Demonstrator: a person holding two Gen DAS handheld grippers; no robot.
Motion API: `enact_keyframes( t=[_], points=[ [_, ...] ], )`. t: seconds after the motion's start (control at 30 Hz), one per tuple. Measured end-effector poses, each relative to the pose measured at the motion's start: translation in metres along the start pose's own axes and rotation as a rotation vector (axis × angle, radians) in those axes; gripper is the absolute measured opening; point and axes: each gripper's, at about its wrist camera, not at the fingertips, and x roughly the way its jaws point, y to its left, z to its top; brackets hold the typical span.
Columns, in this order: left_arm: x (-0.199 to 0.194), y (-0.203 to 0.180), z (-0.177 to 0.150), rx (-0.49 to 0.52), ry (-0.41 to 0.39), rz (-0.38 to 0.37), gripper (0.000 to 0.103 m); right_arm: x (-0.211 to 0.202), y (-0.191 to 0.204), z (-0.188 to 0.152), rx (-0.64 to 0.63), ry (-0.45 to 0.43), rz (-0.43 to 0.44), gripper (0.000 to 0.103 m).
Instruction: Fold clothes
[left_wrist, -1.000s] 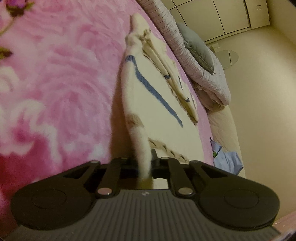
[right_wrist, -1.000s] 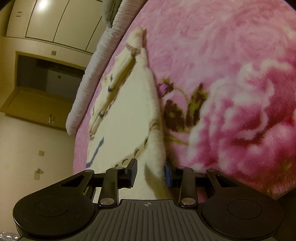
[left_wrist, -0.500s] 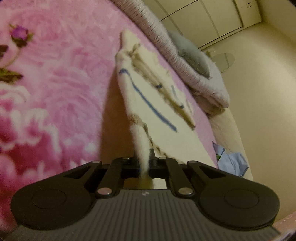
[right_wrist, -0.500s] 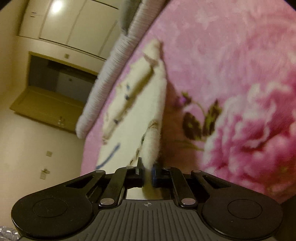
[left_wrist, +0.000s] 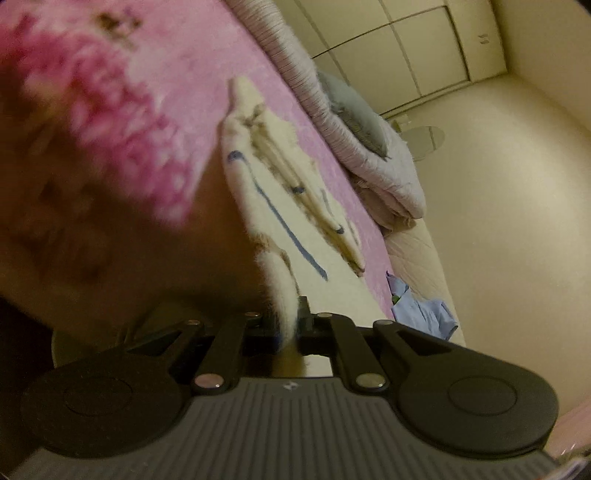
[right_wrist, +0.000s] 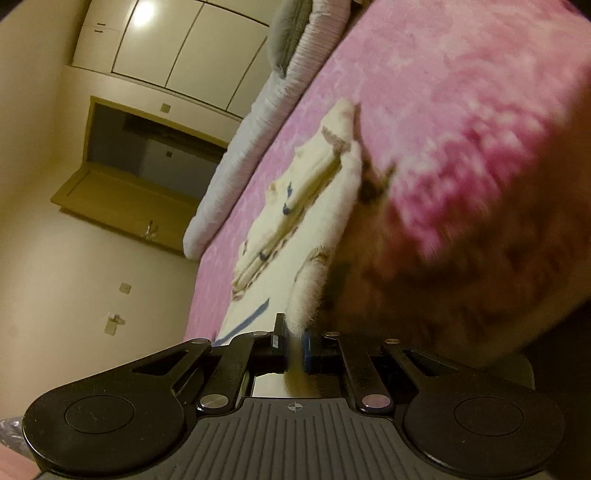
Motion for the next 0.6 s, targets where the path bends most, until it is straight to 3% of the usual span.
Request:
enact_keyframes(
  t=[0.17, 0.3, 0.5, 0.6],
  points=[
    [0.004, 0.000, 0.006, -0.034, 0.028, 0.020, 0.004, -0.002, -0.006, -0.008, -0.018, 0.046, -0.056, 0.006],
    [0.009, -0.022, 0.050, 0.011, 0.016, -0.029, 0.005, 0.000, 0.019, 0.019, -0.132, 0.048, 0.005, 0.006],
    [0.059, -0.055, 0.151, 0.026, -0.022, -0.102, 0.005, 0.028, 0.053, 0.109, -0.183, -0.020, 0.123, 0.006],
    [0.107, -0.054, 0.204, 0.003, -0.052, -0.068, 0.008, 0.071, 0.050, 0.165, -0.092, -0.073, 0.111, 0.006]
  ],
)
